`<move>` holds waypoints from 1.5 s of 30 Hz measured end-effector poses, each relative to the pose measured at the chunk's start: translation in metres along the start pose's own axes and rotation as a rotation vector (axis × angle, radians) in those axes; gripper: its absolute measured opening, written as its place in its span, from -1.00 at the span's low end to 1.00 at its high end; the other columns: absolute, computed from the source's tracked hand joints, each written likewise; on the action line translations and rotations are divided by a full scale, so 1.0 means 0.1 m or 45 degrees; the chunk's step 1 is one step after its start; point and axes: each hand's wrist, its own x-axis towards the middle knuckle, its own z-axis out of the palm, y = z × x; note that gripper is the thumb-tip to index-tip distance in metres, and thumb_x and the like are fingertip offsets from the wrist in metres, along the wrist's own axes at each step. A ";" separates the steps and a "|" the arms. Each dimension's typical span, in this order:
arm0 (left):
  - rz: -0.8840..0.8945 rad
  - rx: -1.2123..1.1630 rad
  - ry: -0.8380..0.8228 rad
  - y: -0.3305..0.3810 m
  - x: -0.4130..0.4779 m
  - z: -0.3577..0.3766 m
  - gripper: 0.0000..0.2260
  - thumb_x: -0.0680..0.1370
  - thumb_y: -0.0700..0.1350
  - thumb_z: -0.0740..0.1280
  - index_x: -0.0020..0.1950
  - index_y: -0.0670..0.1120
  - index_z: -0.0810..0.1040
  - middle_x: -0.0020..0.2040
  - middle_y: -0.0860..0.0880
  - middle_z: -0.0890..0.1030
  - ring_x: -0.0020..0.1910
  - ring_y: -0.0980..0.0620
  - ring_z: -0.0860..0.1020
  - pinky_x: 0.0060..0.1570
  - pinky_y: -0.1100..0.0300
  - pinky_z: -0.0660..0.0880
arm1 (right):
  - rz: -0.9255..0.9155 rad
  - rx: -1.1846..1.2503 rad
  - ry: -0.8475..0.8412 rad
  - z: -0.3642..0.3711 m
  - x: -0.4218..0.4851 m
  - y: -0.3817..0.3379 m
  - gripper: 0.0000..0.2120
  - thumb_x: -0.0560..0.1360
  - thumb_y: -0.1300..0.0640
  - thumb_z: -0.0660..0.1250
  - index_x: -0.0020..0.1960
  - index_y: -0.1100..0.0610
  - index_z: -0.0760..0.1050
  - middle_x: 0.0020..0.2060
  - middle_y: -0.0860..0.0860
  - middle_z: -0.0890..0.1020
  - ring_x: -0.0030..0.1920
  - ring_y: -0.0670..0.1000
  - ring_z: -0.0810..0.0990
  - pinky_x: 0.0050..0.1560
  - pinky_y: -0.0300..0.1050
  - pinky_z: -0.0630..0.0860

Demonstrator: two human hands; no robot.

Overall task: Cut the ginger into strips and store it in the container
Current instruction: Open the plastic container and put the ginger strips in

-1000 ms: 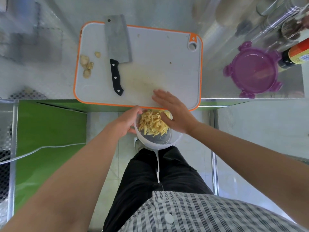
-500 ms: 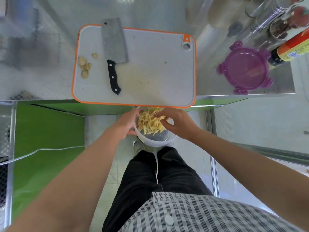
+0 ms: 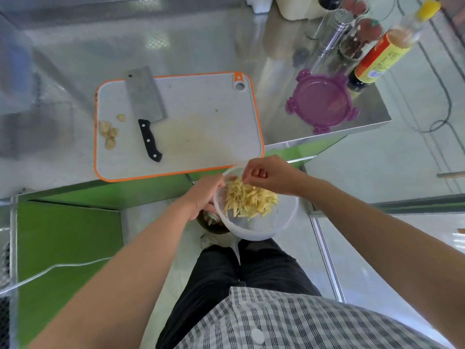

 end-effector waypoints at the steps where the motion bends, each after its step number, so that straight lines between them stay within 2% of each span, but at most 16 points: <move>1: 0.049 -0.002 0.032 0.10 0.00 0.00 -0.77 0.52 -0.04 0.13 -0.02 -0.16 0.47 -0.10 -0.19 0.55 -0.23 -0.08 0.54 -0.28 0.12 0.50 | -0.013 -0.002 0.081 -0.11 0.00 -0.04 -0.96 0.47 0.18 0.38 -0.11 0.08 0.61 -0.38 -0.18 0.53 -0.37 -0.23 0.48 -0.28 -0.43 0.36; 4: 0.162 -0.116 0.127 0.42 0.01 0.02 -0.64 0.45 -0.06 0.13 0.13 -0.12 0.58 -0.03 -0.21 0.64 -0.15 -0.13 0.61 -0.27 0.10 0.55 | -0.034 0.021 0.404 -0.43 0.02 -0.11 -0.89 0.46 0.26 0.35 -0.08 0.12 0.62 -0.35 -0.19 0.54 -0.35 -0.25 0.48 -0.25 -0.43 0.37; 8: 0.258 -0.277 0.279 0.77 0.08 0.08 -0.66 0.51 -0.14 0.07 0.06 0.10 0.59 -0.03 -0.07 0.67 -0.11 -0.04 0.65 -0.27 0.13 0.61 | -0.064 -0.006 0.739 -0.61 0.11 -0.02 -0.80 0.41 0.34 0.29 -0.07 0.13 0.61 -0.24 0.01 0.63 -0.34 -0.14 0.49 -0.19 -0.23 0.48; 10: 0.281 -0.213 0.412 0.88 0.18 0.09 -0.68 0.43 -0.04 0.08 -0.01 0.10 0.60 -0.01 -0.06 0.65 -0.04 -0.07 0.63 -0.22 0.07 0.63 | -0.085 -0.019 0.688 -0.63 0.16 0.04 -0.77 0.42 0.37 0.28 -0.01 0.16 0.60 -0.15 0.01 0.65 -0.26 -0.16 0.52 -0.13 -0.37 0.44; 12: 0.277 -0.126 0.538 0.91 0.38 0.05 -0.66 0.43 0.06 0.08 0.01 0.04 0.57 0.02 -0.09 0.62 0.01 -0.14 0.60 -0.05 -0.12 0.60 | -0.090 -0.056 0.590 -0.63 0.22 0.11 -0.76 0.42 0.37 0.29 0.03 0.17 0.60 -0.10 -0.01 0.67 -0.15 -0.15 0.57 -0.04 -0.47 0.38; 16: 0.284 -0.076 0.699 0.97 0.55 0.14 -0.71 0.56 0.03 0.06 0.11 -0.02 0.50 0.02 -0.03 0.58 0.04 -0.11 0.55 0.11 -0.08 0.51 | -0.078 -0.094 0.471 -0.66 0.36 0.26 -0.86 0.45 0.24 0.35 -0.03 0.09 0.62 -0.09 -0.04 0.68 -0.02 -0.05 0.60 0.07 -0.14 0.48; 20: 0.406 0.296 0.925 1.05 0.62 0.19 -0.70 0.62 -0.10 0.10 0.31 -0.10 0.44 0.17 -0.15 0.51 0.22 -0.17 0.44 0.14 0.02 0.37 | -0.067 -0.120 0.547 -0.81 0.50 0.36 -0.87 0.35 0.31 0.40 -0.17 0.11 0.57 -0.25 -0.01 0.56 -0.22 -0.03 0.50 -0.13 -0.08 0.48; 22: 0.411 0.445 1.164 1.14 0.64 0.21 -0.62 0.58 -0.14 0.19 0.40 -0.14 0.37 0.27 -0.23 0.41 0.29 -0.22 0.36 0.20 -0.01 0.32 | -0.064 -0.089 0.588 -0.93 0.53 0.41 -0.82 0.31 0.37 0.34 -0.21 0.12 0.55 -0.32 -0.03 0.50 -0.32 -0.08 0.44 -0.21 -0.11 0.47; 25: 0.725 0.609 1.427 1.38 0.64 0.29 -0.63 0.44 -0.25 0.23 0.26 -0.18 0.48 0.12 -0.23 0.46 0.11 -0.23 0.41 0.08 -0.02 0.33 | -0.078 -0.038 0.600 -1.12 0.54 0.48 -0.81 0.31 0.38 0.31 -0.18 0.13 0.56 -0.33 -0.04 0.50 -0.35 -0.15 0.43 -0.23 -0.21 0.44; 28: 1.048 0.636 1.211 1.71 0.72 0.54 -0.72 0.43 -0.19 0.15 0.06 -0.14 0.56 -0.06 -0.14 0.54 -0.02 -0.16 0.47 -0.01 0.04 0.37 | 0.056 -0.021 0.683 -1.29 0.54 0.66 -0.84 0.36 0.34 0.32 -0.12 0.15 0.58 -0.28 0.03 0.58 -0.31 -0.06 0.47 -0.22 -0.20 0.43; 30: 1.091 0.676 0.985 1.92 0.82 0.75 -0.73 0.46 -0.13 0.13 -0.03 -0.10 0.60 -0.12 -0.08 0.58 -0.07 -0.11 0.50 -0.04 0.07 0.39 | 0.214 -0.117 0.694 -1.38 0.49 0.89 -0.86 0.38 0.28 0.34 -0.06 0.18 0.56 -0.17 0.06 0.59 -0.15 0.05 0.53 -0.14 -0.13 0.45; 32: 1.058 0.777 0.779 2.05 0.95 0.94 -0.78 0.47 -0.15 0.19 -0.07 -0.08 0.63 -0.18 -0.05 0.58 -0.11 -0.10 0.52 -0.07 0.08 0.39 | 0.420 -0.328 0.547 -1.42 0.39 1.10 -0.73 0.40 0.18 0.37 0.09 0.17 0.51 0.01 0.10 0.52 0.07 0.13 0.47 -0.01 -0.02 0.49; 34: 1.036 0.885 0.650 2.10 1.08 1.09 -0.81 0.49 -0.22 0.24 -0.04 -0.09 0.64 -0.16 -0.07 0.60 -0.09 -0.12 0.54 -0.04 0.09 0.41 | 0.563 -0.581 0.364 -1.39 0.26 1.27 -0.57 0.40 0.06 0.42 0.21 0.14 0.42 0.13 0.10 0.43 0.17 0.14 0.40 0.07 0.02 0.46; 38: 0.775 0.942 0.503 2.21 1.30 1.28 -0.75 0.55 -0.21 0.22 0.19 -0.16 0.56 0.11 -0.14 0.61 0.12 -0.12 0.53 0.15 0.07 0.41 | 0.546 -0.906 0.231 -1.31 0.18 1.44 -0.46 0.38 -0.04 0.46 0.23 0.13 0.33 0.15 0.09 0.39 0.17 0.12 0.39 0.12 -0.03 0.38; 42: 0.403 0.910 0.468 2.30 1.50 1.40 -0.66 0.56 -0.13 0.17 0.23 -0.34 0.43 0.15 -0.36 0.52 0.15 -0.31 0.47 0.10 -0.03 0.39 | 0.492 -0.974 0.297 -1.31 0.23 1.55 -0.64 0.41 0.16 0.42 0.15 0.13 0.38 0.10 0.07 0.47 0.13 0.10 0.45 0.03 -0.07 0.38; 45: 0.216 0.792 0.461 2.31 1.58 1.46 -0.64 0.57 -0.10 0.17 0.27 -0.32 0.38 0.21 -0.31 0.50 0.19 -0.29 0.46 0.14 -0.01 0.39 | 0.397 -0.920 0.315 -1.34 0.22 1.60 -0.74 0.39 0.22 0.38 0.05 0.15 0.44 0.00 0.08 0.53 0.05 0.12 0.49 -0.03 -0.07 0.37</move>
